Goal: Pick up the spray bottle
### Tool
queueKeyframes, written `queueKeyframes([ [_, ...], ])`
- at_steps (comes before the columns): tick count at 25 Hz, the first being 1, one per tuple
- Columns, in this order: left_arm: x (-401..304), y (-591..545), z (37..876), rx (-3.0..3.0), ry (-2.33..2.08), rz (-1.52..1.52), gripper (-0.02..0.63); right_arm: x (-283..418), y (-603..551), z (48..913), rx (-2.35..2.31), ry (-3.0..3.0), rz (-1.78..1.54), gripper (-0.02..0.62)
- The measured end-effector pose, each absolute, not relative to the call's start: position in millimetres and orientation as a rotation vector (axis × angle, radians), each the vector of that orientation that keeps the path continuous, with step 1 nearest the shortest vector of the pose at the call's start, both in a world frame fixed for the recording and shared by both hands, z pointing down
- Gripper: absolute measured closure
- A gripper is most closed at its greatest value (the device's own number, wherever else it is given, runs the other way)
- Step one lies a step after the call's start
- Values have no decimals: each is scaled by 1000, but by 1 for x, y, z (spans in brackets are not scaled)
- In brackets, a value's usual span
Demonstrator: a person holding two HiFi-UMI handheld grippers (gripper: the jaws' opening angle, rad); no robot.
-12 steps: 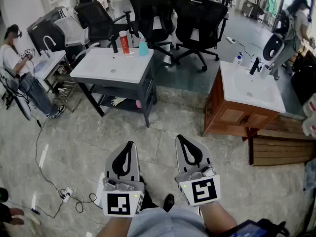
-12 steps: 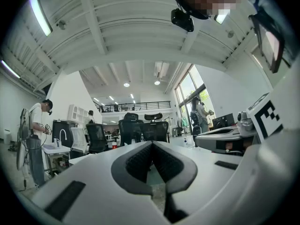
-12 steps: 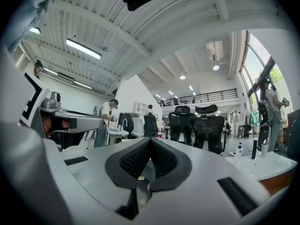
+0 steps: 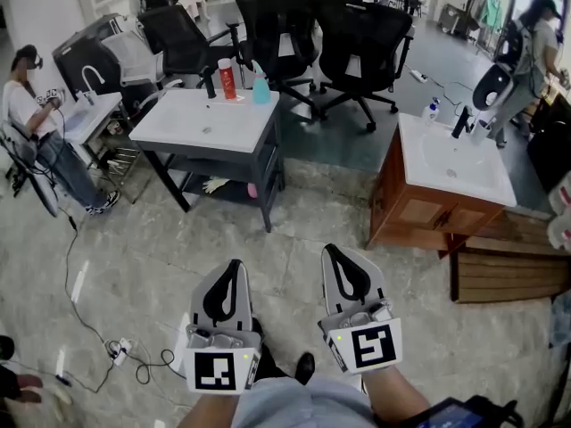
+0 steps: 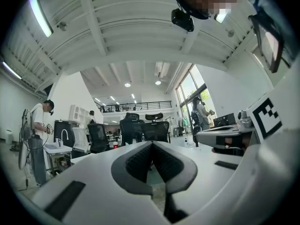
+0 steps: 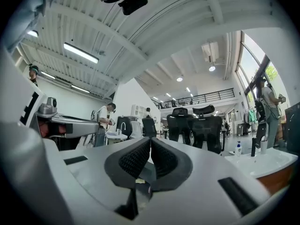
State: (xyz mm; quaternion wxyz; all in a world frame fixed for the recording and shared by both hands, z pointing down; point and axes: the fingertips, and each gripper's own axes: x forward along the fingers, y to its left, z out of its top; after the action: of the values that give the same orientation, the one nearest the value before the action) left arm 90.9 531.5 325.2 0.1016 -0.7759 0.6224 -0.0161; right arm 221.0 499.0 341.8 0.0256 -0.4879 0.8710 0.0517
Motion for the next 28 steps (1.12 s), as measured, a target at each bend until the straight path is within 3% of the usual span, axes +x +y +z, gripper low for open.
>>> queueKeyframes([
  [11,56,493,338,-2285,1875,-77,590,192,458,365,-1515,2753,109,546],
  [20,-8,392,350,-2323,1906,-99,591,136,354,379,-1561,2779,46,532],
  [28,-72,304,311,-2318,1894,8,589,75,265,341,-1578,2746,125,532],
])
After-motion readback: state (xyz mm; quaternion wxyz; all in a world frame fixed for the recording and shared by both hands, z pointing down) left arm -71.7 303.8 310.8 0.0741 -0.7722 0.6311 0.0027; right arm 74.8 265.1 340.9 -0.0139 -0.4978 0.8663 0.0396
